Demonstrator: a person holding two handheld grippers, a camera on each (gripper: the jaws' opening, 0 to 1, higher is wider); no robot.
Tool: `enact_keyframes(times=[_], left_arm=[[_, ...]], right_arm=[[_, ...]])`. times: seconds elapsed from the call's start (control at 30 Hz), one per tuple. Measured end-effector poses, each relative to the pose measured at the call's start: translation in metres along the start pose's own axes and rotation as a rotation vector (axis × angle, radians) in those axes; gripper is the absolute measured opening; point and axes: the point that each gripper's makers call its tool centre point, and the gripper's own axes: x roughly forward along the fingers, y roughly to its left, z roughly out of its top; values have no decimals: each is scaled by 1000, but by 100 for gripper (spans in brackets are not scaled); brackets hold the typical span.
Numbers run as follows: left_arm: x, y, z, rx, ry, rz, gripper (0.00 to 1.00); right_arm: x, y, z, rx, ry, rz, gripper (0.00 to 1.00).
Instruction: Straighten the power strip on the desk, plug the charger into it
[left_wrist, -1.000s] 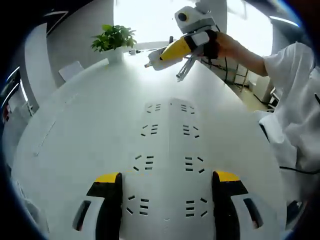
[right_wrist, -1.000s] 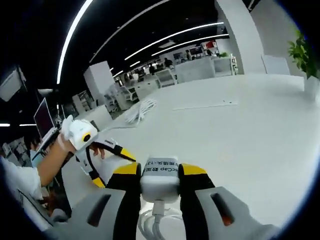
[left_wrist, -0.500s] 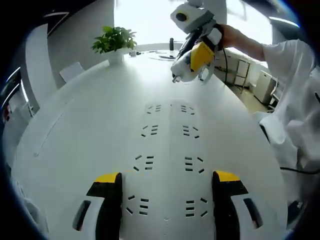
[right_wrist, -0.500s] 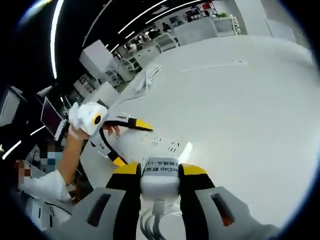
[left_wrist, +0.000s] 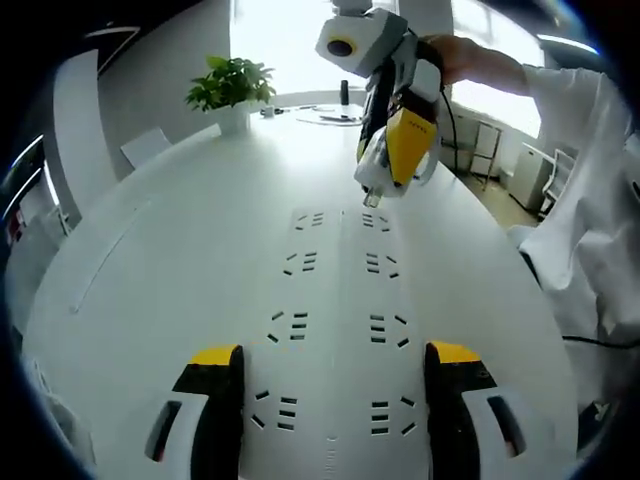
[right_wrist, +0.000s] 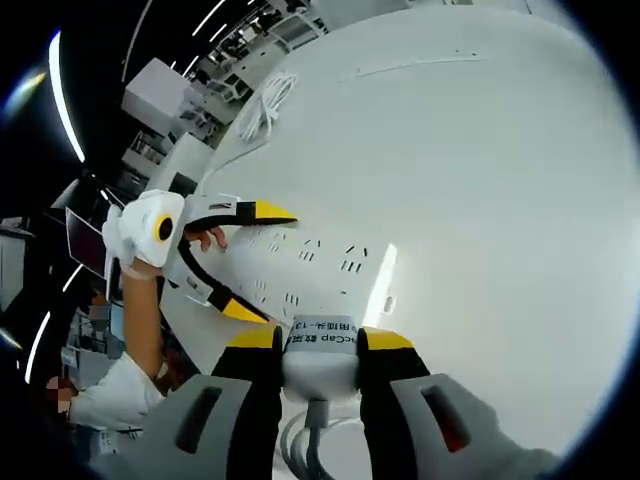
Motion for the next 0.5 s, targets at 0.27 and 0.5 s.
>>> enact_keyframes(times=[0.27, 0.5], left_arm=[[0, 0, 0, 0, -11, 5, 75], [1, 1, 0, 2, -32, 13, 76]], right_arm=[[8, -3, 0, -2, 72, -81, 29], [9, -4, 3, 28, 95, -159, 29]])
